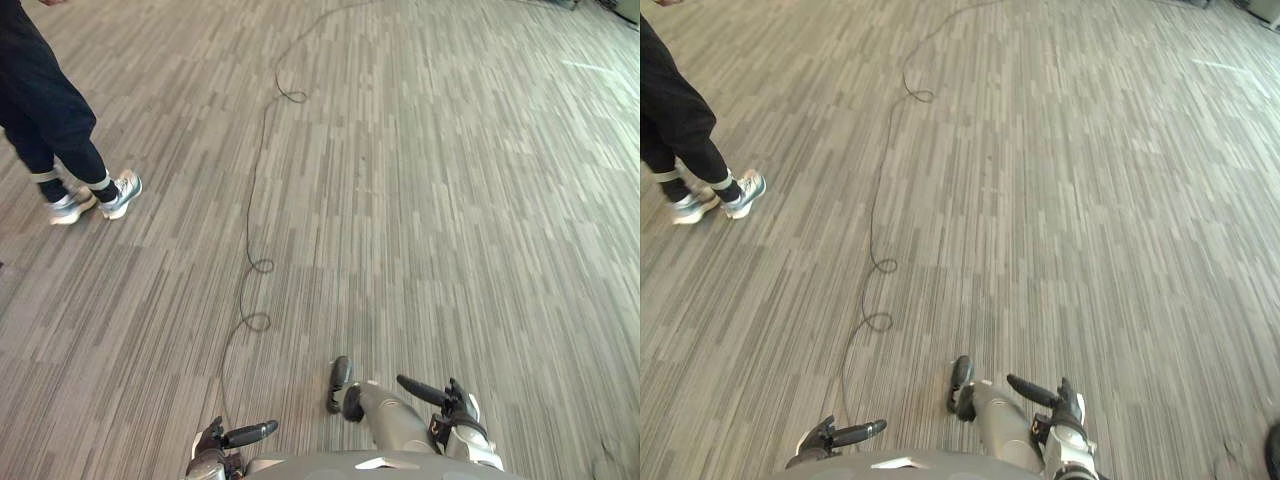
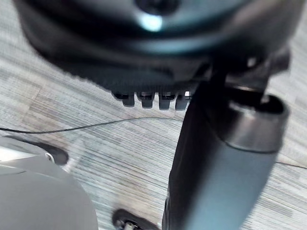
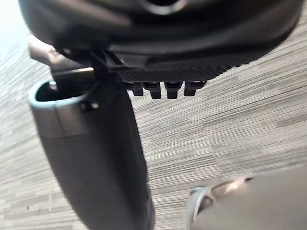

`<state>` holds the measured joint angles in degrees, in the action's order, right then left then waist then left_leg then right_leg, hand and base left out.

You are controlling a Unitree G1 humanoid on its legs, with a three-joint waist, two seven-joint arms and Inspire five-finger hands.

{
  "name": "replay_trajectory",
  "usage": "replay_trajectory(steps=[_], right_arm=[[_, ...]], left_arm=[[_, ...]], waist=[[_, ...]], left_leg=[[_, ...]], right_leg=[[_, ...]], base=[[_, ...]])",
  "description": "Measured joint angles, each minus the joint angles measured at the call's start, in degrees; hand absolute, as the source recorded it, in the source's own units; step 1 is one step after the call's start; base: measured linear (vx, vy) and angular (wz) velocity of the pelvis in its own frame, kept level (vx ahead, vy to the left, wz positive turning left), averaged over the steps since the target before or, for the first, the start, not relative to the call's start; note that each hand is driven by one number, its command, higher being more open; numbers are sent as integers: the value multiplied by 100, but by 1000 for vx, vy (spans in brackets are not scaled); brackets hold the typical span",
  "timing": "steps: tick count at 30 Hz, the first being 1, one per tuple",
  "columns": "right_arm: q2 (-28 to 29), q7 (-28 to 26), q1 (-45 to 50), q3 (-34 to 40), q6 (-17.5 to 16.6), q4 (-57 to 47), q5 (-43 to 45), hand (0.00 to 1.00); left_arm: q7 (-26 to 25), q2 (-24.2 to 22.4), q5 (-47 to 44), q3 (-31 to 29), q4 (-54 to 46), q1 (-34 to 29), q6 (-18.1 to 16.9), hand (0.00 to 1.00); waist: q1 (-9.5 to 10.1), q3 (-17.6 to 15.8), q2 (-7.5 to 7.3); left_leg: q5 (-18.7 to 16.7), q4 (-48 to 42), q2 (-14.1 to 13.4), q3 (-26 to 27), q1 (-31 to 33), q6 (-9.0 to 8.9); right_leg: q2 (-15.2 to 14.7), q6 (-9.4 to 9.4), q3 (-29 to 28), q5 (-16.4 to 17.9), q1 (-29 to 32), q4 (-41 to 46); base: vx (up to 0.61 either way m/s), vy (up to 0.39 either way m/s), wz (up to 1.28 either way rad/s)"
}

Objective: Pick up cushions and gather them together orderly.

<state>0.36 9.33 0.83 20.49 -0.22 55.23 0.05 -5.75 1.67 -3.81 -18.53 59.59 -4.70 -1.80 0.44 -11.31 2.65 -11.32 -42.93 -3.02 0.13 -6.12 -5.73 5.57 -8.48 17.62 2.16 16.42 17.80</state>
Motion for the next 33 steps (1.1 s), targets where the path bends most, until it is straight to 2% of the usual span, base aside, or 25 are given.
replay_trajectory(steps=[1,2,3,4,6,7,9,10,11,12,13,14,15,17,18,19,20,21,22,24,28,30,31,32,33], right_arm=[[-52,-19,-18,-99,30,-52,5,100],[-74,-14,-20,-148,35,-53,6,100],[-58,27,-19,-174,70,-29,13,100],[-8,78,-23,-225,95,-30,36,100],[158,133,-40,-434,89,-38,225,100],[197,133,-55,-435,90,-37,234,100],[267,148,-164,-441,129,-19,234,100],[280,157,-163,-442,131,-13,234,100],[289,174,-167,-447,129,26,234,100],[281,212,-157,-477,134,110,234,100],[278,219,-154,-511,135,135,233,100],[313,219,-113,-600,146,200,232,100],[314,218,-104,-597,145,204,230,100],[392,139,-123,-673,179,313,225,100],[396,140,-113,-631,180,308,223,100],[396,142,-110,-590,168,282,221,100],[353,135,-109,-584,147,238,219,100],[353,118,-103,-582,121,177,218,100],[353,118,-102,-570,108,153,218,100],[354,113,-23,-554,23,-77,217,100],[327,92,-31,-302,-81,-222,176,100],[221,88,25,-250,-40,-141,30,100],[165,85,70,-243,-31,-82,17,100],[75,80,52,-167,20,-33,105,100],[50,82,52,-171,19,-35,43,100]], left_arm=[[11,-82,-10,-123,-148,12,-28,100],[16,-121,-11,-155,-225,39,-30,100],[14,-174,-17,-240,-318,130,-27,100],[11,-199,-31,-243,-450,150,-27,100],[16,-215,-77,-218,-725,154,-152,100],[16,-220,-76,-215,-759,170,-161,100],[27,-323,-85,-221,-774,302,-190,100],[26,-324,-124,-229,-777,323,-197,100],[25,-337,-190,-261,-784,343,-200,100],[17,-384,-307,-274,-839,341,-218,100],[14,-388,-332,-274,-840,336,-224,100],[3,-372,-359,-332,-846,322,-262,100],[4,-369,-365,-336,-849,324,-262,100],[-6,-339,-419,-521,-805,348,-237,100],[-25,-290,-465,-519,-733,344,-233,100],[-49,-229,-456,-486,-639,357,-220,100],[-62,-188,-441,-438,-567,375,-180,100],[-65,-148,-436,-401,-471,407,-135,100],[-66,-133,-429,-370,-426,410,-125,100],[-92,-136,-238,-271,-419,378,-120,100],[-123,-135,-221,-270,-303,359,-116,100],[-114,-161,-103,-270,-187,256,-106,100],[-115,-170,-55,-271,-185,210,-97,100],[-115,-263,-24,-290,-104,146,-61,100],[-124,-304,-10,-311,-43,162,-54,100]], waist=[[40,-66,94],[61,-118,119],[133,-187,82],[175,-231,0],[264,-238,-211],[264,-235,-237],[291,-315,-191],[310,-348,-239],[350,-353,-247],[432,-334,-258],[466,-328,-268],[546,-218,-338],[548,-217,-348],[605,-173,-542],[628,-169,-595],[600,-158,-622],[553,-162,-642],[516,-175,-659],[501,-177,-654],[429,-189,-603],[347,-203,-577],[214,-154,-486],[187,-135,-473],[215,-6,-309],[212,57,-223]], left_leg=[[117,-1021,-215,135,423,-1],[95,-1487,-343,247,626,4],[-78,-2207,-584,438,1081,75],[-234,-2326,-664,468,1371,118],[-530,-1763,-725,565,2150,288],[-571,-1502,-728,588,2317,306],[-609,6,-701,552,2791,315],[-559,402,-643,548,2883,292],[-426,861,-587,547,2967,278],[53,1551,-521,553,3085,270],[227,1569,-508,567,3085,273],[640,1361,-405,730,3063,514],[613,1328,-400,735,3064,548],[97,1005,-294,1013,2877,762],[-86,967,-252,1137,2670,831],[-281,976,-172,1194,2388,893],[-447,1013,-103,1187,2169,913],[-622,1078,-28,1178,1843,940],[-721,1156,6,1169,1637,952],[-963,1667,46,1114,769,961],[-1136,2351,-3,1055,-244,768],[-1234,2955,-40,971,-983,572],[-1267,3004,-46,879,-1146,513],[-1284,2807,-215,742,-1226,458],[-1202,2462,-301,639,-1065,312]], right_leg=[[100,-34,-76,67,-300,-151],[159,-56,-116,115,-492,-228],[221,-88,-243,205,-969,-398],[221,-104,-371,224,-1333,-552],[125,29,-689,444,-2010,-956],[89,127,-732,559,-2122,-1017],[3,263,-904,798,-2500,-1116],[-60,314,-947,878,-2585,-1121],[-133,374,-993,986,-2681,-1122],[-266,563,-1092,1236,-2844,-1114],[-312,604,-1131,1299,-2904,-1110],[-520,701,-1295,1491,-3042,-1060],[-532,701,-1305,1491,-3045,-1046],[-828,742,-1528,1506,-2782,-91],[-935,848,-1617,1456,-2501,773],[-1068,1242,-1657,1144,-2107,1899],[-1154,1398,-1655,908,-1831,2677],[-1208,1434,-1639,875,-1498,3530],[-1216,1398,-1599,900,-1307,3915],[-1235,1110,-1020,1085,-542,4244],[-1090,989,-354,1209,456,2755],[-779,855,-356,759,547,1166],[-721,667,-422,308,532,1122],[-612,365,-399,283,518,1418],[-571,346,-338,474,499,1478]], base=[[797,-79,-11],[639,-58,-24],[596,-45,-24],[539,-15,-40],[559,7,-49],[490,47,-42],[511,139,-29],[455,180,-20],[568,260,-28],[509,244,-30],[668,310,-43],[511,219,-27],[640,274,-34],[634,278,-34],[692,342,-39],[433,231,-27],[630,288,-8],[310,116,4],[504,164,6],[535,88,15],[574,-13,19],[713,-97,50],[948,-170,42],[796,-164,24],[949,-197,20]])
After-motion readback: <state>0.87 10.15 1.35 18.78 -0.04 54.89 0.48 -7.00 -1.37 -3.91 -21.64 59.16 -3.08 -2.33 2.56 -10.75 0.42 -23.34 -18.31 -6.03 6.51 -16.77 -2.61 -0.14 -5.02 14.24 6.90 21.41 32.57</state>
